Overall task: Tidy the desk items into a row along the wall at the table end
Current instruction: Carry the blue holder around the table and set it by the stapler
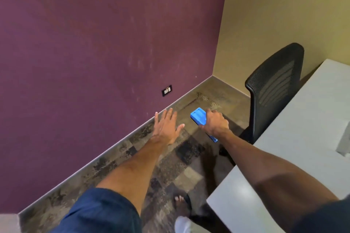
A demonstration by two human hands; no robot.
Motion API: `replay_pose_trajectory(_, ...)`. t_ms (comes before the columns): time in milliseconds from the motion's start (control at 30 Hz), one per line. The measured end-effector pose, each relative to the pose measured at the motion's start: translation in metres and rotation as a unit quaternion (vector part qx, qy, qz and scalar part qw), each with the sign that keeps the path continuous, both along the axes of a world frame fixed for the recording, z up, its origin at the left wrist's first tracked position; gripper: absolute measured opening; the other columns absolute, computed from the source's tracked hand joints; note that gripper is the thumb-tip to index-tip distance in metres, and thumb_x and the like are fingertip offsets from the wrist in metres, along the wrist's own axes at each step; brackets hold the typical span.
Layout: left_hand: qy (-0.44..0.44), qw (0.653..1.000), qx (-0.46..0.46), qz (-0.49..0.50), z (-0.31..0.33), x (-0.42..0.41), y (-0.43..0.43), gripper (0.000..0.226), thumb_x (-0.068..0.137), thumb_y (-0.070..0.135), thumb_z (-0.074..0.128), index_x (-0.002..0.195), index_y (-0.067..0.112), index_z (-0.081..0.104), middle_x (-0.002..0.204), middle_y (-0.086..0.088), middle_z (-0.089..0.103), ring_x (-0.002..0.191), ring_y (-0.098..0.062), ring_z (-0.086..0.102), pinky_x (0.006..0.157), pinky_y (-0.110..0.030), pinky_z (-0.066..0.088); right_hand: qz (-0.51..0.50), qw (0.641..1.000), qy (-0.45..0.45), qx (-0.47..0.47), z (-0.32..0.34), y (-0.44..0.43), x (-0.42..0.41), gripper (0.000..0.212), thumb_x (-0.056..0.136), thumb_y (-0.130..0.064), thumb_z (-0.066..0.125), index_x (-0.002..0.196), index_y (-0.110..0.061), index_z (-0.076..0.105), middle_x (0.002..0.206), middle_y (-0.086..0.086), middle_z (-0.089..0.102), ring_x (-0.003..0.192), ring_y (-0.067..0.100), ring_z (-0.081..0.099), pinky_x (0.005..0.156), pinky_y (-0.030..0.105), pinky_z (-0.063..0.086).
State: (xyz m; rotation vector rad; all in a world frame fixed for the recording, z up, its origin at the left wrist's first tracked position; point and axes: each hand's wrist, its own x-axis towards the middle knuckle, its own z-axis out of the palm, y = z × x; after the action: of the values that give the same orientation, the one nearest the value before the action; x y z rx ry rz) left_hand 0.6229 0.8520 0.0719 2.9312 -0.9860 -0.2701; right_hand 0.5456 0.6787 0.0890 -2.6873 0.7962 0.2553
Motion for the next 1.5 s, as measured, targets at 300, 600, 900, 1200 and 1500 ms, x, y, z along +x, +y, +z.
replay_pose_trajectory(300,0.016,0.995,0.037,-0.092,-0.01,0.158,-0.095,0.071,0.099,0.057,0.023,0.154,0.015,0.012,0.163,-0.008,0.008,0.151,-0.026,0.005,0.121,-0.053,-0.001,-0.125,0.991,-0.017,0.048,-0.019,-0.071,0.13,0.062,0.081,-0.042,0.071,0.13,-0.013,0.046,0.124,0.01,0.056,0.112,0.029,0.055,0.089,0.042,0.049)
replay_pose_trajectory(600,0.021,0.983,0.034,-0.18,-0.005,0.262,-0.21,0.07,0.098,0.057,0.024,0.154,0.016,0.012,0.163,-0.007,0.007,0.151,-0.026,0.005,0.122,-0.05,-0.001,-0.217,0.974,-0.031,0.051,-0.01,-0.16,0.211,0.065,0.081,-0.043,0.069,0.133,-0.011,0.045,0.128,0.012,0.051,0.115,0.031,0.055,0.09,0.044,0.049)
replay_pose_trajectory(900,0.021,0.96,0.029,-0.276,-0.006,0.35,-0.345,0.071,0.098,0.058,0.024,0.155,0.018,0.011,0.164,-0.005,0.006,0.151,-0.024,0.004,0.121,-0.049,-0.003,-0.332,0.94,-0.053,0.058,-0.01,-0.253,0.274,0.066,0.082,-0.044,0.069,0.133,-0.01,0.044,0.13,0.012,0.05,0.119,0.031,0.053,0.094,0.046,0.049)
replay_pose_trajectory(1200,0.024,0.92,0.011,-0.391,-0.001,0.424,-0.509,0.072,0.098,0.058,0.025,0.155,0.018,0.011,0.164,-0.006,0.005,0.151,-0.024,0.004,0.12,-0.049,-0.005,-0.459,0.886,-0.064,0.022,-0.007,-0.379,0.337,0.065,0.081,-0.05,0.068,0.13,-0.013,0.046,0.123,0.009,0.056,0.109,0.026,0.057,0.083,0.038,0.051)
replay_pose_trajectory(1500,0.013,0.875,0.009,-0.483,-0.005,0.44,-0.682,0.069,0.098,0.057,0.024,0.154,0.019,0.014,0.163,-0.005,0.008,0.151,-0.024,0.006,0.12,-0.05,-0.004,-0.541,0.837,-0.082,0.016,-0.003,-0.522,0.354,0.064,0.084,-0.047,0.066,0.132,-0.012,0.043,0.126,0.01,0.054,0.109,0.026,0.058,0.084,0.04,0.051)
